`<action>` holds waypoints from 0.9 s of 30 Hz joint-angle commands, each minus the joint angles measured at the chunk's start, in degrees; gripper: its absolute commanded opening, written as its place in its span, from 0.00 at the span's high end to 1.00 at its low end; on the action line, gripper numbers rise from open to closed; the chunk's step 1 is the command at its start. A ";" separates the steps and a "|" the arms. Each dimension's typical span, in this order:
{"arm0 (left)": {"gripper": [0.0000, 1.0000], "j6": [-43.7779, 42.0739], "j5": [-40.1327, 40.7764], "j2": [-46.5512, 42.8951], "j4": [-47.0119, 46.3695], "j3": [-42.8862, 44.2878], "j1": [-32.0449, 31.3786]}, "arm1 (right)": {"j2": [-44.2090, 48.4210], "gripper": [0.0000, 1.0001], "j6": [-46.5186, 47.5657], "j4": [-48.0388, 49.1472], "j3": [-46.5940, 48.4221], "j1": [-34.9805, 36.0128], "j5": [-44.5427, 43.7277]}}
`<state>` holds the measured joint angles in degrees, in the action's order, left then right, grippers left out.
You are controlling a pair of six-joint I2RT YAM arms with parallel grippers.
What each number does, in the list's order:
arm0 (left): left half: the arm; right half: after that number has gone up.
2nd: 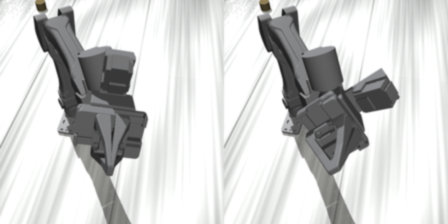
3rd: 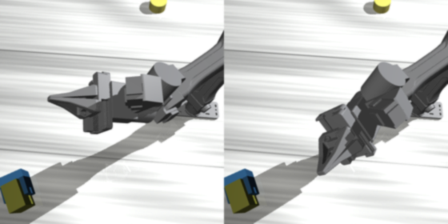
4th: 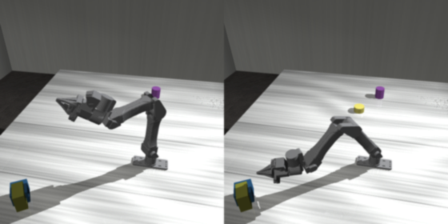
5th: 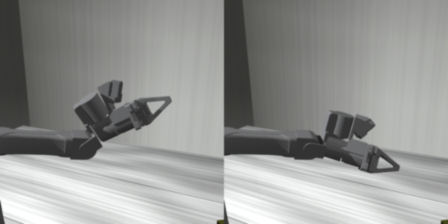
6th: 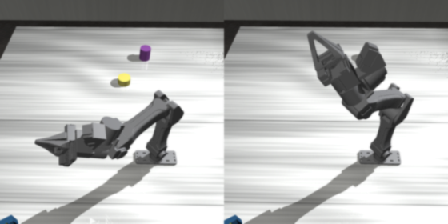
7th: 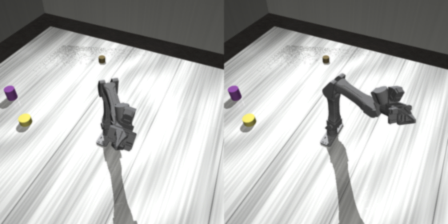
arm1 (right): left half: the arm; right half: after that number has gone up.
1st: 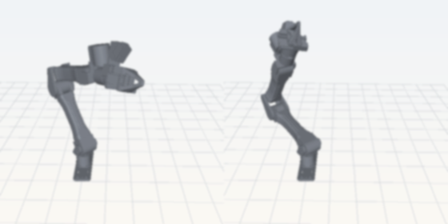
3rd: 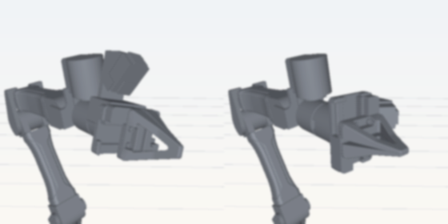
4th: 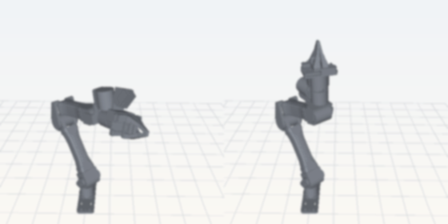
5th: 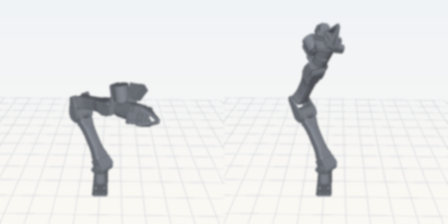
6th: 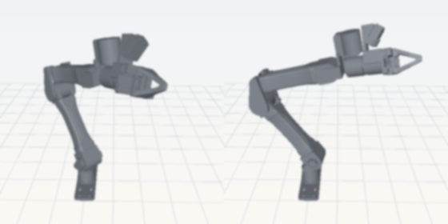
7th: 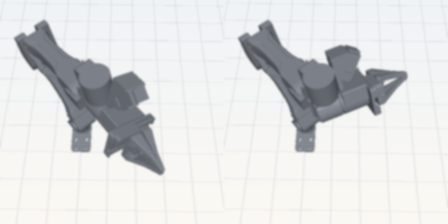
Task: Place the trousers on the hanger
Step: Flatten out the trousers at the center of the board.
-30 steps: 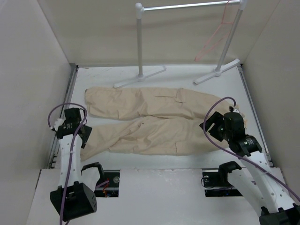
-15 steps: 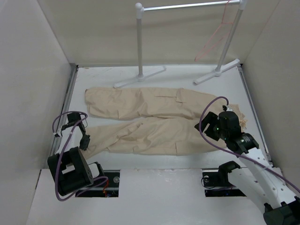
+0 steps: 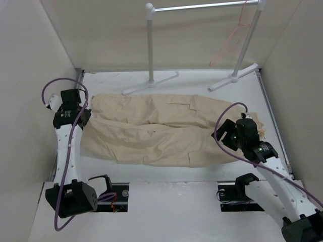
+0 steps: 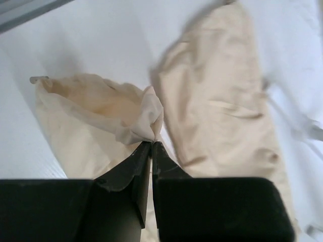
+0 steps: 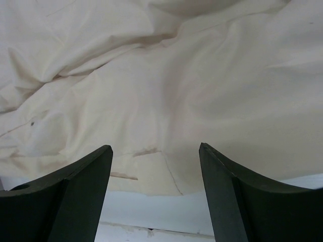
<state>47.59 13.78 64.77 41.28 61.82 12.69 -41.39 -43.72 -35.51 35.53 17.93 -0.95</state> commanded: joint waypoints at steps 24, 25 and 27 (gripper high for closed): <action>0.97 -0.49 -0.69 -8.17 19.09 17.44 2.57 | 3.06 0.25 -1.54 -0.26 1.03 -5.85 -2.04; 0.97 -0.22 -0.60 -8.43 20.50 18.06 2.04 | 3.33 0.25 -1.54 -0.53 1.21 -6.11 -2.12; 0.97 0.66 -0.25 -9.57 24.79 20.08 0.99 | 3.94 0.25 -1.63 -0.97 1.21 -6.55 -2.48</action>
<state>47.42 11.53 57.95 60.29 76.82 14.85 -38.68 -45.87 -36.03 34.33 12.10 -2.20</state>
